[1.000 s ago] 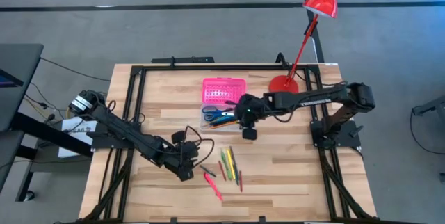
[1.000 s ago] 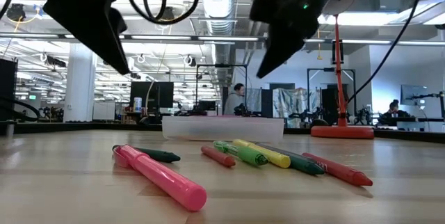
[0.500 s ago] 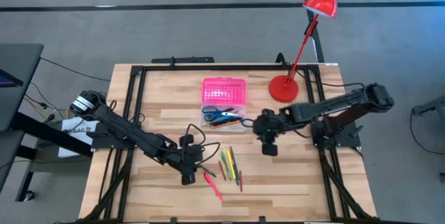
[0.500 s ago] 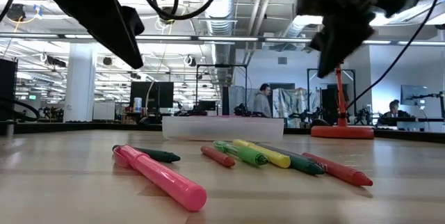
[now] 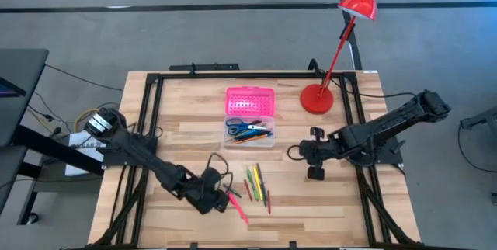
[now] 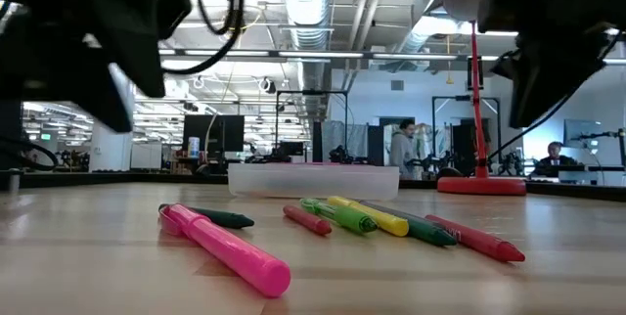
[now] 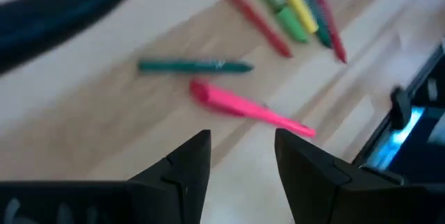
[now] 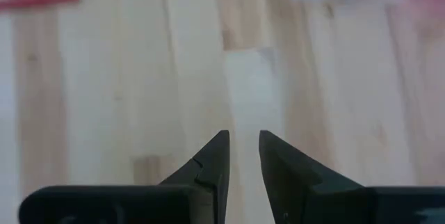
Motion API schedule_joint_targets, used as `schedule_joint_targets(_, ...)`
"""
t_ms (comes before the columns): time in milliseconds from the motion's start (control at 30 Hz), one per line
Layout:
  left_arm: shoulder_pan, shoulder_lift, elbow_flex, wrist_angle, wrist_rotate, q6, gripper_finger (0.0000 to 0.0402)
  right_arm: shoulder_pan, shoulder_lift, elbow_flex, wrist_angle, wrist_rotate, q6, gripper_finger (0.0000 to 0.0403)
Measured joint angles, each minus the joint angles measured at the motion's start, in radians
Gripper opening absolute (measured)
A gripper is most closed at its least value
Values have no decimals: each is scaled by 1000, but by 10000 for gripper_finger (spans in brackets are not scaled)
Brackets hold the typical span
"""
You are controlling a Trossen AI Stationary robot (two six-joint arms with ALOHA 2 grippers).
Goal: Pick & place school supplies into a supply box
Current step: Put the pink pen into the pink supply box
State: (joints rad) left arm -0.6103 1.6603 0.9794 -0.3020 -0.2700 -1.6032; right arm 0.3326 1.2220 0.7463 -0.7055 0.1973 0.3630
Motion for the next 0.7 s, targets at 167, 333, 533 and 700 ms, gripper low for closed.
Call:
schedule_joint_targets(167,-39,71,15,18,-6,-298,155,14,-28,-1,-19,79,-43,73)
schedule_joint_targets(333,-46,154,62,32,17,-423,155,12,-55,-1,-25,82,-75,73)
schedule_joint_targets(533,-38,246,156,31,22,-424,155,21,-83,0,-24,96,-74,73)
schedule_joint_targets(700,-18,297,210,22,23,-423,155,22,-92,0,-27,101,-75,73)
